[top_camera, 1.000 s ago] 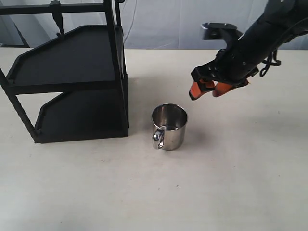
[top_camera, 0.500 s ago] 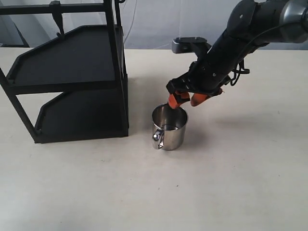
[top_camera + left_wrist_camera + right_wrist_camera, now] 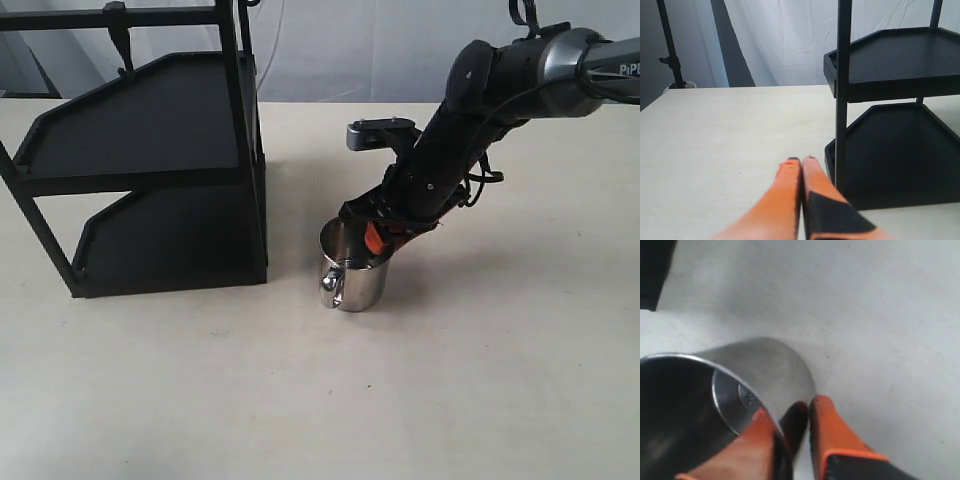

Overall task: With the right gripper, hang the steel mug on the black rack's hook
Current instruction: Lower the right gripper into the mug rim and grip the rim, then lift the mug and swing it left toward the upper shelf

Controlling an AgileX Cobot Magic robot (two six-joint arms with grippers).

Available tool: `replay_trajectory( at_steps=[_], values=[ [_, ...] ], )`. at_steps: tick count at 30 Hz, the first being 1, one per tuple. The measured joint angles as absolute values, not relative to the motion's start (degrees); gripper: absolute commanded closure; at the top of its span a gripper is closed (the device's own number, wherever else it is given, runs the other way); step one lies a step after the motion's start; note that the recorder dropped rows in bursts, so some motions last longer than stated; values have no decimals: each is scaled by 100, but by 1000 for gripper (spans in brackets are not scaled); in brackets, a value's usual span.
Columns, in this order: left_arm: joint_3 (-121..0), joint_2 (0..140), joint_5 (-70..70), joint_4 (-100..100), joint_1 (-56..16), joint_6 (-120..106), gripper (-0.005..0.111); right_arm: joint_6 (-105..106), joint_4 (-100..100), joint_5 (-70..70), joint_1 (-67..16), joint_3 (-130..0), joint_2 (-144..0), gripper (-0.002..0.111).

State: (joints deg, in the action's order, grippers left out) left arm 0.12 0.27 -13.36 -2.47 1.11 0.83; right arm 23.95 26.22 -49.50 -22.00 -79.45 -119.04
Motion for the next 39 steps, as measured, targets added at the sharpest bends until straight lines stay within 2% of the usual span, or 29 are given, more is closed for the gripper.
replay_trajectory(
  at_steps=[9, 16, 21, 27, 31, 34, 39],
  values=[
    [12, 27, -1336, -247, 111, 83, 105, 2371, 2819, -5533, -2200, -7945, -11828, 109],
    [12, 27, -1336, -247, 111, 83, 105, 2360, 3790, -6836, -2212, -7945, -11817, 109],
    [12, 27, -1336, -247, 111, 83, 105, 2251, 4913, -6912, -2261, -7799, -11794, 109],
    [12, 27, -1336, -247, 111, 83, 105, 1877, 6686, -6889, -2872, -6185, -11388, 109],
    [12, 27, -1336, -247, 111, 83, 105, 1738, 8738, -6936, -3309, -5057, -10699, 109],
    [12, 27, -1336, -247, 111, 83, 105, 1673, 9743, -6514, -3545, -4980, -10328, 109],
    [12, 27, -1336, -247, 111, 83, 105, 916, 9900, -4870, -3901, -4980, -9816, 109]
  ],
)
